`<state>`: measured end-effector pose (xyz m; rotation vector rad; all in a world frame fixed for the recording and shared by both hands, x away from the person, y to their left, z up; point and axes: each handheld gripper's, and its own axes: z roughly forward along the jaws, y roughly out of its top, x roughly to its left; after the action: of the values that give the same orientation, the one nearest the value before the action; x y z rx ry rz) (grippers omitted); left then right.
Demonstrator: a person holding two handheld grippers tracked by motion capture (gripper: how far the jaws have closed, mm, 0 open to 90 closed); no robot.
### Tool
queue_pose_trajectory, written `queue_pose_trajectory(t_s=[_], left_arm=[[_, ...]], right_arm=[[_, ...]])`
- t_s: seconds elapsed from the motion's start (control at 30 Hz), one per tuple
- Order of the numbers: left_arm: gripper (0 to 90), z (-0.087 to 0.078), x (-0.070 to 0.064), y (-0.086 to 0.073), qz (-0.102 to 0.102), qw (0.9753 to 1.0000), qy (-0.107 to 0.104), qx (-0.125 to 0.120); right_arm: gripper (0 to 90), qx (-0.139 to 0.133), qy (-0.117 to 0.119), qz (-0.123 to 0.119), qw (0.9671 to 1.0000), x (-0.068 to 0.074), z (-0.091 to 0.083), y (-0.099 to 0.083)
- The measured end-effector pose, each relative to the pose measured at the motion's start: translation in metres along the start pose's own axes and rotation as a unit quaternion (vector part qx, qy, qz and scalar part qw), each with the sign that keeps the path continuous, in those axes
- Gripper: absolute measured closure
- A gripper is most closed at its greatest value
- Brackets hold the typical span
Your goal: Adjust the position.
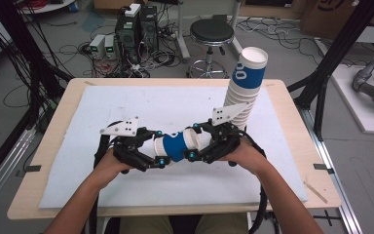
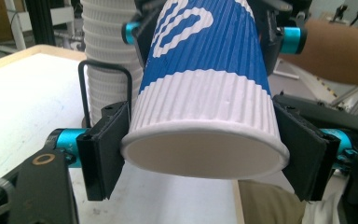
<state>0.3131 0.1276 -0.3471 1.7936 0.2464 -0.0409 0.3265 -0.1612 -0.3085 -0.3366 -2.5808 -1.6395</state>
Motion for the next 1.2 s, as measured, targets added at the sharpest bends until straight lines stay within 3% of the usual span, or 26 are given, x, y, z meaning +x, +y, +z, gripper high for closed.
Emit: queue_pose_trajectory(t_s=[0.13,0.27,0.47,0.6,0.67,0.83,1.07,1.2], left_arm=[[24.4,0.001,0.000,0.002,0.006,0.9997,-0.002,0.022],[24.4,0.002,-0.001,0.006,0.013,0.9988,0.003,0.047],[24.4,0.005,-0.003,0.011,0.031,0.9952,0.007,0.093],[24.4,0.006,-0.003,0.013,0.033,0.9933,0.010,0.110],[24.4,0.006,-0.003,0.014,0.033,0.9926,0.008,0.117],[24.4,0.008,-0.003,0.014,0.029,0.9918,0.004,0.124],[24.3,0.011,-0.006,0.019,0.038,0.9895,-0.006,0.139],[22.6,0.011,-0.005,0.018,0.029,0.9908,-0.009,0.132]], right_arm=[[18.8,0.018,0.006,-0.027,0.9994,0.001,0.000,0.008],[18.8,0.053,0.007,-0.049,0.9973,0.003,0.001,0.012],[18.8,0.093,0.004,-0.068,0.9933,0.005,0.008,0.016],[18.8,0.142,0.006,-0.085,0.9862,0.005,0.017,0.015],[18.8,0.153,0.013,-0.089,0.9841,0.006,0.020,0.014],[19.2,0.167,0.011,-0.100,0.9808,0.006,0.022,0.013],[29.1,0.180,0.028,-0.100,0.9781,0.004,0.024,0.012],[29.2,0.178,0.028,-0.097,0.9789,0.005,0.024,0.012]])
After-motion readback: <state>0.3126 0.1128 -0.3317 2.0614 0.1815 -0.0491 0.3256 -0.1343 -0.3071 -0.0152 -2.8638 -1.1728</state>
